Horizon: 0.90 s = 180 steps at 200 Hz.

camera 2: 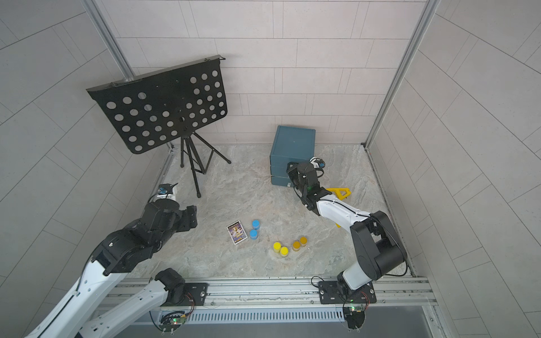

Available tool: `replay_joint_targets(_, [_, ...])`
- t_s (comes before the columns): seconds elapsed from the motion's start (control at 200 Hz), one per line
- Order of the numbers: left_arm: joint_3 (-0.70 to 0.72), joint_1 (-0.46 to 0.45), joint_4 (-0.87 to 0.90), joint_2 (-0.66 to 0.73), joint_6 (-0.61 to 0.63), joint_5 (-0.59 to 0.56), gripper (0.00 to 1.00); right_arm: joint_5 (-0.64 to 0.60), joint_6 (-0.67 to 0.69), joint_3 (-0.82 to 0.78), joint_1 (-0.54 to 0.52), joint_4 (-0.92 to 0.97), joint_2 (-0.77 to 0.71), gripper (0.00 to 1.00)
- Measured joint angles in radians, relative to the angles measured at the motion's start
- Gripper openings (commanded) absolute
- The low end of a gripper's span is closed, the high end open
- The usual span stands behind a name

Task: Put the paint cans in the drawer according to color
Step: Open the drawer in the storage box.

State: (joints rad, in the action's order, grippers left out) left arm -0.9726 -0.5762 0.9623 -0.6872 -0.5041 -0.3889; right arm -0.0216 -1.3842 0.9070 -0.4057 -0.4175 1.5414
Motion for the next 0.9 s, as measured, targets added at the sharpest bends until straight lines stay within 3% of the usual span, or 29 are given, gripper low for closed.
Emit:
replay_joint_targets(0.17, [0.0,0.0,0.0,0.014,0.0,-0.002,0.85,-0.006,-0.018,0.004,0.0,-0.023,0.021,0.15])
replay_joint_targets(0.27, [0.0,0.0,0.0,0.015,0.0,-0.002,0.86,-0.011,-0.022,0.006,-0.002,-0.031,0.021,0.0])
replay_joint_targets(0.51, [0.001,0.0,-0.002,0.004,0.005,0.005,0.88,-0.01,-0.019,-0.015,-0.012,-0.026,-0.004,0.0])
replay_joint_targets(0.71, [0.016,0.0,-0.018,-0.033,0.019,0.062,0.89,0.002,-0.013,-0.14,-0.045,-0.036,-0.119,0.0])
replay_joint_targets(0.811, [0.026,0.0,-0.045,-0.038,0.04,0.124,0.9,0.019,-0.006,-0.198,-0.054,-0.027,-0.188,0.0])
replay_joint_targets(0.901, [0.061,0.001,-0.106,-0.01,0.074,0.261,0.9,0.032,0.006,-0.229,-0.059,0.016,-0.251,0.0])
